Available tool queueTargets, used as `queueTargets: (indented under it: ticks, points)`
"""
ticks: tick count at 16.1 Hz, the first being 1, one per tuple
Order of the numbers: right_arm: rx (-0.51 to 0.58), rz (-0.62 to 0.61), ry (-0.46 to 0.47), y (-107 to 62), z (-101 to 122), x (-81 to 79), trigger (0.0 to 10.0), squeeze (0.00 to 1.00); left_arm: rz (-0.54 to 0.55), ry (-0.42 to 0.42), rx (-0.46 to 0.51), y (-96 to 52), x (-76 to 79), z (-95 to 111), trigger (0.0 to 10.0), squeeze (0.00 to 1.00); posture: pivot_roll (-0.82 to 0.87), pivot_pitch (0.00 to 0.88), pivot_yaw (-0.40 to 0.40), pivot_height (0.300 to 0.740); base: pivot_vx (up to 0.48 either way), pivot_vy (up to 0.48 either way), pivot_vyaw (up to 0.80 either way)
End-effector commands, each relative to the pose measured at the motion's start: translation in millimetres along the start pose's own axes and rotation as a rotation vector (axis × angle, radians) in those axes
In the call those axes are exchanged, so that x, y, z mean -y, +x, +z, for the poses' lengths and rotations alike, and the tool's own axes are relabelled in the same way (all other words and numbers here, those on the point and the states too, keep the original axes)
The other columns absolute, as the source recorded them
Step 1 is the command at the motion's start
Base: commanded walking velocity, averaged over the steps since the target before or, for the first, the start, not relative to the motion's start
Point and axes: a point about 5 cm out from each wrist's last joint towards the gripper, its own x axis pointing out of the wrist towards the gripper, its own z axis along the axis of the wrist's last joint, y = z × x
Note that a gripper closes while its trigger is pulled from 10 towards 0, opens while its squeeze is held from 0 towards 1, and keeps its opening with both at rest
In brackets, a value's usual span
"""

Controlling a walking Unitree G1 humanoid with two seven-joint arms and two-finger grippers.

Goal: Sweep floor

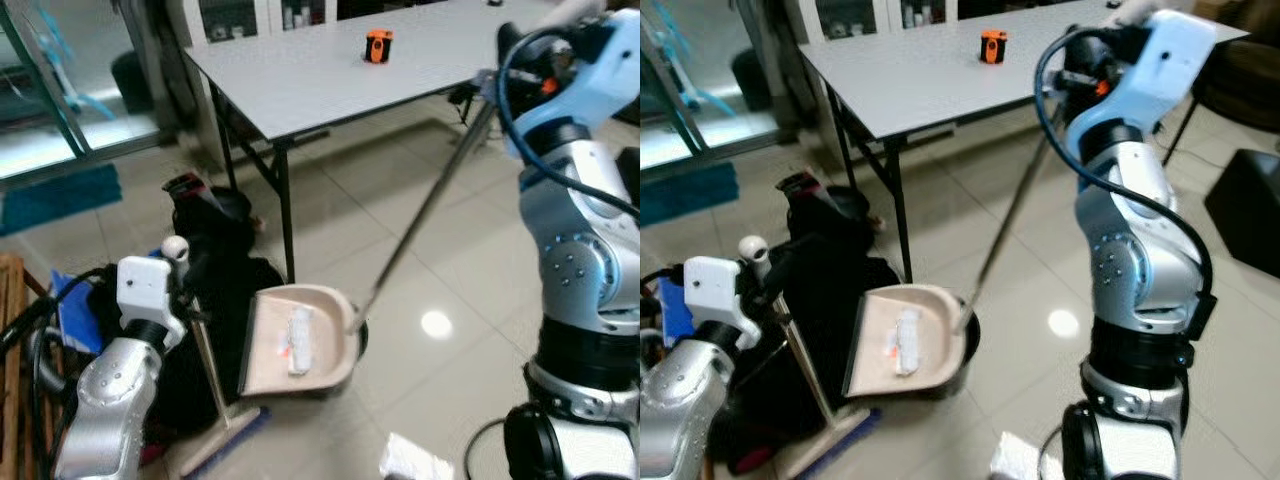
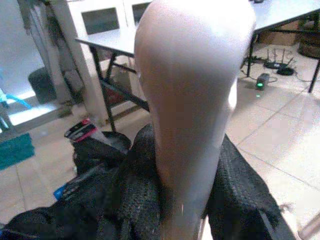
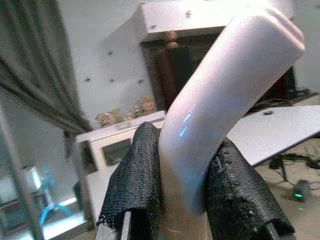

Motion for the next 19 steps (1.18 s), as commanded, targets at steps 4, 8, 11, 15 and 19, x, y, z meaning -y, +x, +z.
queueTargets:
  ticks: [4,8,11,15,19]
  points:
    - [0.064,-0.001,0.029,1.4,11.3,-1.0,10.0,0.0,-0.003,0.009,0.041,4.0,-3.4,9.9,10.0,0.0,0.07,0.0,0.014,0.74,0.386,0.0,0.0]
    - [0.079,-0.019,0.018,1.7,14.6,4.2,10.0,0.0,-0.006,0.004,0.025,4.5,-2.9,6.8,10.0,0.0,0.07,0.0,0.018,0.74,0.079,0.0,0.0]
    - [0.118,0.023,-0.044,1.9,18.4,2.8,10.0,0.0,-0.014,0.009,0.018,7.1,-2.4,6.7,10.0,0.0,0.06,0.0,0.019,0.74,0.0,0.0,0.0]
    - [0.145,0.055,-0.145,2.4,19.4,0.5,10.0,0.0,-0.019,0.005,0.021,9.2,-2.4,7.8,10.0,0.0,0.06,0.0,0.026,0.74,0.0,0.0,0.0]
    - [0.18,0.086,-0.223,0.8,14.9,-5.5,10.0,0.0,-0.022,0.005,0.022,10.2,-2.6,8.3,10.0,0.0,0.05,0.0,0.028,0.74,0.0,0.0,0.0]
